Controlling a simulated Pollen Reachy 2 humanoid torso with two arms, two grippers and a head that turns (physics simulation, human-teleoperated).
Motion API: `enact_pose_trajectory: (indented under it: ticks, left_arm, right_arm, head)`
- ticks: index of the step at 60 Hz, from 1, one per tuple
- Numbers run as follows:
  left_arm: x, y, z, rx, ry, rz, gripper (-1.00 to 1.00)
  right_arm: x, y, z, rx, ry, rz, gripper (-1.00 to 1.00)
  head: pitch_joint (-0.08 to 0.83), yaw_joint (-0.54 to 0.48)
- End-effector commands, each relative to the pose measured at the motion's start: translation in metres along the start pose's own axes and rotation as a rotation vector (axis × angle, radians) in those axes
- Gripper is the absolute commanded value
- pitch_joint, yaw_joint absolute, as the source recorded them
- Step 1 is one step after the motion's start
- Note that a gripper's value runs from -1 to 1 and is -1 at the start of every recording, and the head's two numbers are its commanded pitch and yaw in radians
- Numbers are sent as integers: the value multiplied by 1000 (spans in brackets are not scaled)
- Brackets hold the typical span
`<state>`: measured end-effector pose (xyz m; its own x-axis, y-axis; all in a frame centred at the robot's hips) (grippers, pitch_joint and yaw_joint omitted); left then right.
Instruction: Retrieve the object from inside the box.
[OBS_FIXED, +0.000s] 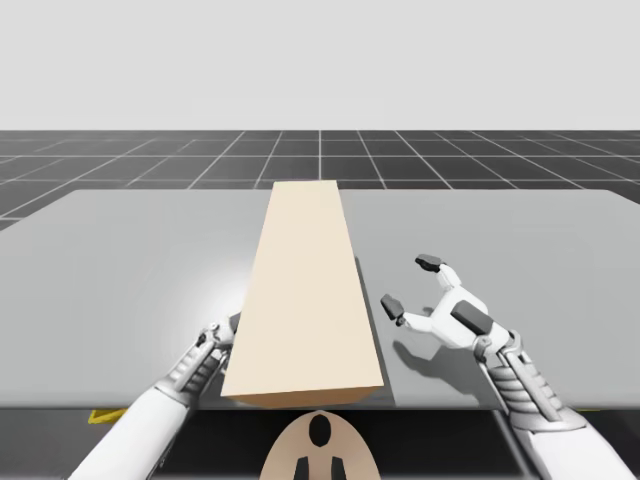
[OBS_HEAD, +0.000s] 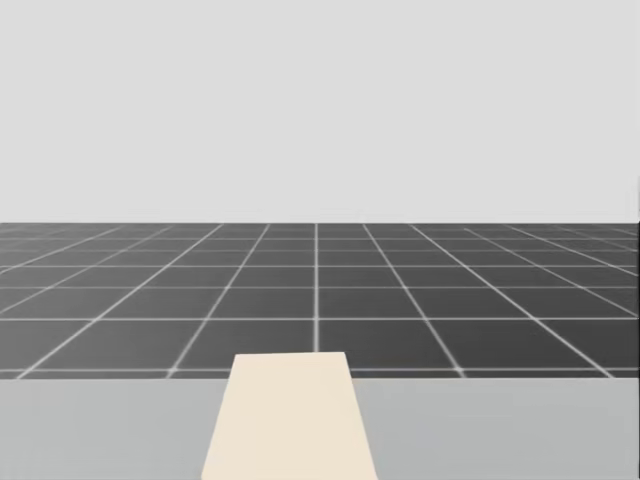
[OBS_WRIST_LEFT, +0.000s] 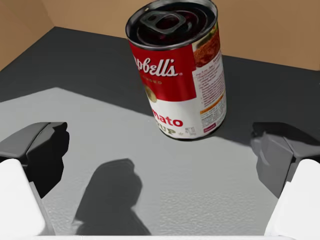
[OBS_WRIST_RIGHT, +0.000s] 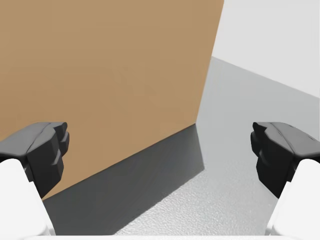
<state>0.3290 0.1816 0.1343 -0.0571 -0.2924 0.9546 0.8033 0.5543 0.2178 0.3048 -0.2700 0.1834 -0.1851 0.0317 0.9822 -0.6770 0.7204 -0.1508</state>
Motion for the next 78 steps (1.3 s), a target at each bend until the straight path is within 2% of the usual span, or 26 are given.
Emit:
enact_pose_trajectory:
  ticks: [1,8,11,18,23,27,29,30,31,32,33,34,41,51,60,78]
  left_arm:
    - [6,-5,-30,-65,6,-11,-1000]
    - [11,-9,-49,-99,8,-25,-1000]
    - [12,-9,-54,-107,4,-19,-1000]
    - [13,-7,-67,-133,-11,27,-1000]
    - [7,-5,-76,-143,-17,75,-1000]
    - [2,-6,-79,-155,-9,98,-1000]
    - [0,-6,-80,-158,-2,85,-969]
    - [-1,-7,-80,-154,2,78,-385]
    - [-1,-6,-80,-158,5,80,373]
    - [0,-7,-80,-158,3,81,767]
    - [0,-7,-79,-161,3,81,940]
    - [1,-7,-78,-165,3,77,975]
    - [5,-3,-72,-165,-2,76,1000]
    - [4,21,-46,-96,4,80,1000]
    - [0,49,4,15,-11,110,1000]
    - [-7,83,94,214,-33,124,1000]
  right_arm:
    - [1,1,0,5,-6,9,-1000]
    - [1,1,0,4,-5,15,-1000]
    - [1,1,0,3,-4,18,-1000]
    - [1,2,0,2,-2,27,-1000]
    - [0,3,0,2,3,35,-1000]
    - [0,3,0,0,5,39,-1000]
    - [0,3,0,0,5,40,-1000]
    - [0,3,0,0,5,41,-1000]
    - [0,3,0,0,5,41,-1000]
    - [0,3,0,0,6,42,-1000]
    - [0,3,0,0,6,42,-1000]
    - [0,3,0,0,6,43,-1000]
    - [0,4,1,0,5,45,-1000]
    - [1,3,1,-1,1,44,-1000]
    - [2,3,1,-4,1,44,-1000]
    - [2,1,3,-7,-2,45,-1000]
  head:
    - [13,-12]
    - [16,-16]
    - [17,-18]
    - [21,-24]
    - [26,-28]
    - [27,-28]
    - [27,-30]
    - [28,-30]
    - [28,-30]
    - [28,-30]
    - [29,-29]
    - [29,-29]
    - [27,-29]
    - [24,-31]
    - [23,-26]
    - [16,-25]
